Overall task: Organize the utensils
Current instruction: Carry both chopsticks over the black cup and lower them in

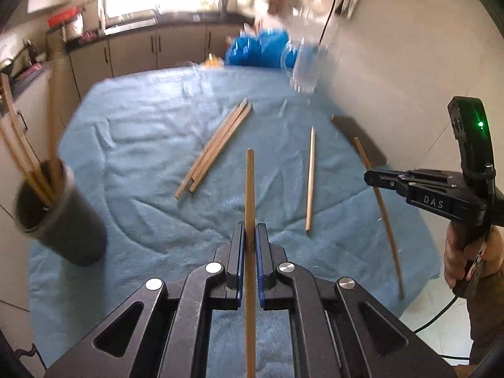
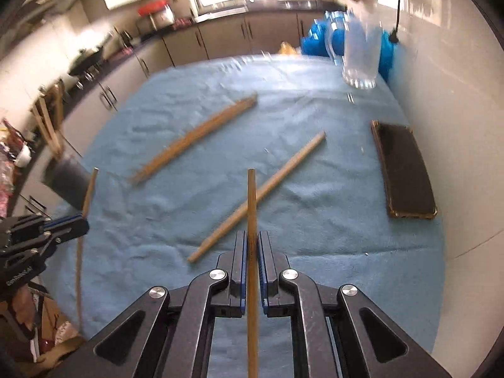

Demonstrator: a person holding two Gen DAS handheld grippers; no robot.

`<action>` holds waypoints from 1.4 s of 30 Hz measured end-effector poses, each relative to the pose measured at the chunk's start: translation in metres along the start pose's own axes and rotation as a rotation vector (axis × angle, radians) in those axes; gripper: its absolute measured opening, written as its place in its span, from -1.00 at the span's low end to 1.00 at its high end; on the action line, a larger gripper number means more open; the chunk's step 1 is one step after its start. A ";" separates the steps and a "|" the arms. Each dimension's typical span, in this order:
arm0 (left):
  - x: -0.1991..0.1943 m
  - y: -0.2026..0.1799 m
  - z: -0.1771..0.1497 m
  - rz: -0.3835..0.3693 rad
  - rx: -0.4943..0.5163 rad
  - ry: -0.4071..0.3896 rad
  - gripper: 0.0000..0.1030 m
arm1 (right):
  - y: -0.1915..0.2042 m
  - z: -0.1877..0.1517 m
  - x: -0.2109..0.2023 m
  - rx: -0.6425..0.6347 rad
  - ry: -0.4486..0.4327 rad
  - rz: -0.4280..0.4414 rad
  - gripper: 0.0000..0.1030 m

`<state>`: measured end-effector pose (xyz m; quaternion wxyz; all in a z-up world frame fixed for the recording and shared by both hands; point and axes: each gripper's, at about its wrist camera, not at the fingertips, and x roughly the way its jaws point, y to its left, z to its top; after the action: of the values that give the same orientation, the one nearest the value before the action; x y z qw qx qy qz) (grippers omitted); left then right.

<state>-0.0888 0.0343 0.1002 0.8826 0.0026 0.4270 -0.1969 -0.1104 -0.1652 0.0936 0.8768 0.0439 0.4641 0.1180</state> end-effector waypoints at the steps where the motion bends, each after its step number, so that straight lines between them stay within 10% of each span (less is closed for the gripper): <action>1: -0.013 0.000 -0.001 0.000 -0.004 -0.038 -0.88 | 0.005 0.001 -0.007 -0.004 -0.027 0.014 -0.86; 28: -0.214 0.119 0.031 0.151 -0.268 -0.676 -0.88 | 0.175 0.100 -0.079 -0.140 -0.438 0.270 -0.86; 42: -0.141 0.172 0.064 0.285 -0.313 -0.600 -0.88 | 0.272 0.142 -0.030 -0.196 -0.471 0.332 -0.85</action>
<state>-0.0593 0.2304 0.2195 0.9767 -0.1311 0.1696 0.0038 -0.0546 0.0954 0.2492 0.9290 0.0603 0.2211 0.2905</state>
